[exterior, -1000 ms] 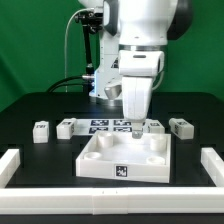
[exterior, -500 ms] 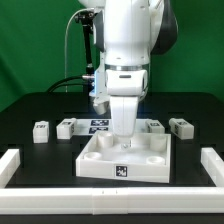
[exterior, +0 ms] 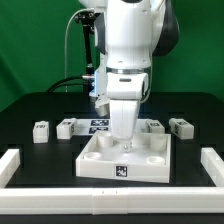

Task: Assemble one leg

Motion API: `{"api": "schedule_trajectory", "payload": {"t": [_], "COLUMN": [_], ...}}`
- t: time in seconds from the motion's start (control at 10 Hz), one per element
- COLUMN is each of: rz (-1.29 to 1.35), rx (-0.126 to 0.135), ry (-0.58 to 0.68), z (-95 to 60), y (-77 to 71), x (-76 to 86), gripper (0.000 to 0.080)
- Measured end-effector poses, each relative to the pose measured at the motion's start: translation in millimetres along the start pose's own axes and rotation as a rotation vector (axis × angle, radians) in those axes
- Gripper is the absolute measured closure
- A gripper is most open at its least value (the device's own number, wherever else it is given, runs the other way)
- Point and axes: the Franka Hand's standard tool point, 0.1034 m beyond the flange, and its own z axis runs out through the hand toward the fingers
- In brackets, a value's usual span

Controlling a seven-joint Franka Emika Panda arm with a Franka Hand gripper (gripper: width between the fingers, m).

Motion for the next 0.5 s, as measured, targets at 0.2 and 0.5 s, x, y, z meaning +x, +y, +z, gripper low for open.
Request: {"api": "schedule_trajectory", "payload": {"t": [0.2, 0.5], "rz": [0.0, 0.001], "rx": [0.002, 0.001], "ry": [0.0, 0.0], "z": [0.7, 0.8], "y": [-0.6, -0.4], "x": [-0.2, -0.6], "gripper": [0.042, 0.0743]}}
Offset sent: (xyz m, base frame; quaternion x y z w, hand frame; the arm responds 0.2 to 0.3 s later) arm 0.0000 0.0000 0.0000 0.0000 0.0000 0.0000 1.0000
